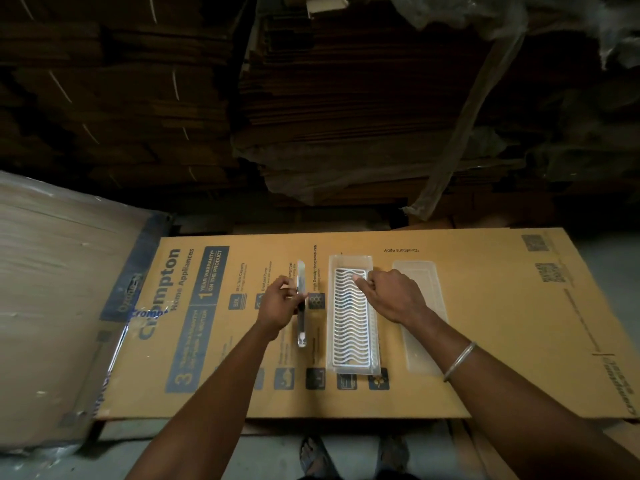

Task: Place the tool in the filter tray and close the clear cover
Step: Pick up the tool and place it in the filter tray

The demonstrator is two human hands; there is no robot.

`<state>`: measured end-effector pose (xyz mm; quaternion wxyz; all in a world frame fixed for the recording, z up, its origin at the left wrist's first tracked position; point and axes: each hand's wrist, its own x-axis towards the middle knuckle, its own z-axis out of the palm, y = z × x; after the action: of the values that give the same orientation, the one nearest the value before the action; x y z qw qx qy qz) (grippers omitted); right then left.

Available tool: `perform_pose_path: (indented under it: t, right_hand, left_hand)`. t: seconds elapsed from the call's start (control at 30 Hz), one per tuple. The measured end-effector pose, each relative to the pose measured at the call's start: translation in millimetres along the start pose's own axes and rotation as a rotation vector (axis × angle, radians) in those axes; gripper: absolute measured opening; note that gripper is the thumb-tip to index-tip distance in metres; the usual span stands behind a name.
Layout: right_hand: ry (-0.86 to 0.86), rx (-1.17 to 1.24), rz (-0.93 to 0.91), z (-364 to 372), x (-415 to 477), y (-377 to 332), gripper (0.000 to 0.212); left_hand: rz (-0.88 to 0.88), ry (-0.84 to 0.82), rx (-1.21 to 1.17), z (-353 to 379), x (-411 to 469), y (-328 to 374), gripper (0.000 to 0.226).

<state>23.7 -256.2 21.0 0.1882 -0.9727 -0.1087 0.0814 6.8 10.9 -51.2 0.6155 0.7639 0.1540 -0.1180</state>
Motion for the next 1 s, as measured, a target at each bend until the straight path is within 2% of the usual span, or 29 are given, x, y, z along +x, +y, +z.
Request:
perform_pose_path:
  t: [0.1,0.2,0.33,0.53,0.8,0.9,1.0]
  right_hand:
    - [0.027,0.004,-0.019,-2,0,-4,0.054]
    - [0.05,0.013,-0.018,-4,4,-7,0.058]
    - [0.069,0.037,-0.024,-8,8,-9,0.056]
    - [0.079,0.032,-0.023,-15,7,-9,0.057]
    - [0.09,0.036,-0.024,-13,8,-5,0.058]
    - [0.085,0.028,-0.016,-14,8,-4,0.058]
    - [0.084,0.037,-0.016,-14,7,-2,0.057]
  left_hand:
    - [0.075,0.034,-0.087,2,-2,25,0.006]
    - [0.12,0.064,-0.126,4,-3,44,0.008]
    - [0.13,0.04,-0.158,2,-3,61,0.02]
    - [0.136,0.024,-0.036,-1,-7,71,0.053]
    - [0.13,-0.034,0.013,2,-11,75,0.072]
    - [0.14,-0.042,0.067,5,-12,73,0.071]
    - [0.173,-0.043,0.112,15,-14,73,0.049]
